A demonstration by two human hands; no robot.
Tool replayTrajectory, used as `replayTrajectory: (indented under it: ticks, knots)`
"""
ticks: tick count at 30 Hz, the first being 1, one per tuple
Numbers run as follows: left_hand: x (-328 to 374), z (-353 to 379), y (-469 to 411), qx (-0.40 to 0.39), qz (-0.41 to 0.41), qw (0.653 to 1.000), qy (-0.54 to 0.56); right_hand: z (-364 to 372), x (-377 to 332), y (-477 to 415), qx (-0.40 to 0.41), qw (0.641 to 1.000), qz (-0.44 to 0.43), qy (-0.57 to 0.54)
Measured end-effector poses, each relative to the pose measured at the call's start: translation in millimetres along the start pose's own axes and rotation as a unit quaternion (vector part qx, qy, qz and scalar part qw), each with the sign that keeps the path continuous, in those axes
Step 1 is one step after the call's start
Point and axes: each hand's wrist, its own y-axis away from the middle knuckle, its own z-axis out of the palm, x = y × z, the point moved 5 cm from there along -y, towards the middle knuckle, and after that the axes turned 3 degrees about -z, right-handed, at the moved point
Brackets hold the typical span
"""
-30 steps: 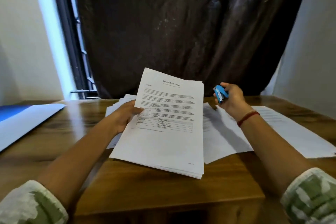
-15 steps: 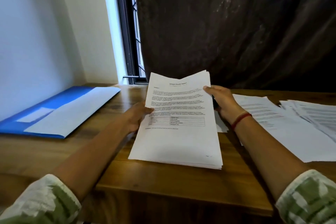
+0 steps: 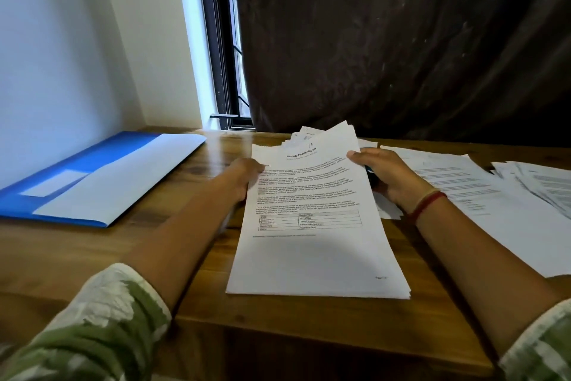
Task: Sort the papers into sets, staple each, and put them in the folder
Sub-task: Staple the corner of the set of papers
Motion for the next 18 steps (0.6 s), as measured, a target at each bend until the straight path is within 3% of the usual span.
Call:
replayTrajectory:
  ticks: [2,5,7,9,11,14,18]
  knots:
    - [0.3,4.0,0.5,0.024,0.015,1.000,-0.004,-1.0,-1.7,1.9,0.041,0.999,0.020,0.011]
    - [3.0,3.9,0.3,0.047,0.040,0.998,-0.018,-27.1,-7.2,1.9,0.213,0.974,0.010,0.071]
    - [3.2,2.9,0.6,0.047,0.055,0.997,-0.025,-44.5,-9.6,5.7,0.251,0.968,0.003,0.011]
    - [2.2,3.9,2.5,0.042,0.064,0.997,-0.029,-48.3,-4.3,8.7,0.188,0.972,0.061,-0.129]
    - [2.4,7.4,7.4,0.031,0.082,0.996,-0.019,-38.4,1.8,9.3,0.098,0.968,0.116,-0.199]
    - [3.8,13.3,17.7,0.024,0.094,0.995,-0.008,-14.4,8.2,7.0,0.031,0.973,0.140,-0.182]
    - [4.7,14.4,26.5,0.031,0.099,0.995,0.010,0.0,10.7,7.4,0.049,0.978,0.142,-0.147]
